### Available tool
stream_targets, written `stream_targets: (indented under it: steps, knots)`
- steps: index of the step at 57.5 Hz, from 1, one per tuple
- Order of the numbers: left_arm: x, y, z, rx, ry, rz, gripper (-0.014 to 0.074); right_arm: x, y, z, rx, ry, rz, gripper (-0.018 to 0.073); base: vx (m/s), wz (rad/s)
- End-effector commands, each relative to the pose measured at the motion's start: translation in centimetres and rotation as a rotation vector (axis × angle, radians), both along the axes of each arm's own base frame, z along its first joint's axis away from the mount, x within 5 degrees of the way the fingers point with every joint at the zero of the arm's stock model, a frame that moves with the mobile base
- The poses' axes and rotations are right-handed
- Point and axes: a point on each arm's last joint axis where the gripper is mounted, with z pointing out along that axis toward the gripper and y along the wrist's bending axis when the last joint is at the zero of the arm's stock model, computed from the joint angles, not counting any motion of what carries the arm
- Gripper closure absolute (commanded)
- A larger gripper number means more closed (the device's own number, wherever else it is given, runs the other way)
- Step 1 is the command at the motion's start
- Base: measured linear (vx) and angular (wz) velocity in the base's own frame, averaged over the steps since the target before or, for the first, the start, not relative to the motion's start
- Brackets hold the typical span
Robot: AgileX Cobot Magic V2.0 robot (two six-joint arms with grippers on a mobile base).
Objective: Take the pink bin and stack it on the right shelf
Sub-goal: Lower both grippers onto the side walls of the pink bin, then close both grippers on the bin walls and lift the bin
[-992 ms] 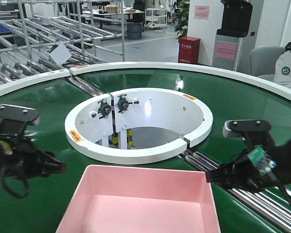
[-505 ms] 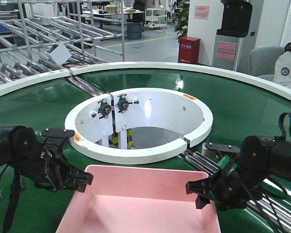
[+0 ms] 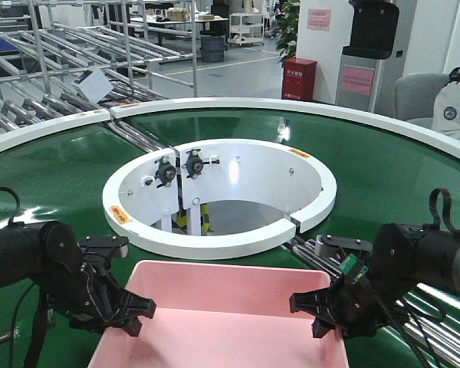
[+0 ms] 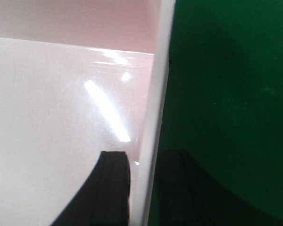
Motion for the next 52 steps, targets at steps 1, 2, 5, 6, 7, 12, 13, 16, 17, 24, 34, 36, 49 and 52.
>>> stream_targets:
  steps: [1,2,5,6,7,12,13,16,17,24,34,36,49,52]
  knots:
    - [0.2,-0.3,3.3,-0.043,-0.110,0.007,0.0433,0.4,0.2,3.2,0.045,-0.127,-0.010,0.0410,0.00,0.00]
    - [0.1,-0.3,3.3,-0.047,-0.108,0.009,0.0463,0.4,0.2,3.2,0.050,-0.126,-0.013,0.0430,0.00,0.00]
    - [0.1,-0.4,3.4,-0.056,-0.101,0.011,0.0566,0.4,0.3,3.2,0.062,-0.124,-0.019,0.0480,0.00,0.00]
    - [0.0,-0.4,3.4,-0.057,-0.099,0.010,0.0594,0.4,0.3,3.3,0.064,-0.126,-0.020,0.0495,0.00,0.00]
    - [0.0,-0.4,3.6,-0.060,-0.099,0.010,0.0608,0.4,0.3,3.3,0.067,-0.125,-0.021,0.0518,0.00,0.00]
    - [-0.5,-0.3,4.3,-0.062,-0.093,0.002,0.0606,0.2,0.3,4.0,0.076,-0.144,-0.023,0.0574,0.00,0.00]
    - [-0.6,-0.3,4.5,-0.062,-0.093,0.001,0.0605,0.1,0.3,4.4,0.078,-0.154,-0.024,0.0574,0.00,0.00]
    - [-0.9,-0.2,5.4,-0.068,-0.110,0.000,0.0605,-0.1,0.2,5.2,0.083,-0.178,-0.024,0.0573,0.00,0.00]
    - [-1.0,-0.2,5.7,-0.070,-0.117,0.000,0.0605,-0.2,0.2,5.6,0.086,-0.192,-0.024,0.0573,0.00,0.00]
    - [-2.3,0.1,8.9,-0.094,-0.192,0.000,0.0604,-1.3,-0.1,8.9,0.108,-0.292,-0.027,0.0571,0.00,0.00]
    - [-5.0,0.9,14.3,-0.160,-0.309,0.049,0.0604,-3.9,-0.6,13.8,0.137,-0.420,-0.023,0.0569,0.00,0.00]
    - [-5.8,1.1,15.4,-0.174,-0.328,0.056,0.0604,-4.7,-0.8,15.2,0.146,-0.459,-0.023,0.0569,0.00,0.00]
    - [-9.3,2.1,20.2,-0.217,-0.461,0.055,0.0604,-8.4,-1.6,20.0,0.164,-0.612,-0.017,0.0569,0.00,0.00]
    - [-9.8,2.2,20.8,-0.223,-0.479,0.055,0.0604,-8.9,-1.8,20.6,0.166,-0.632,-0.016,0.0569,0.00,0.00]
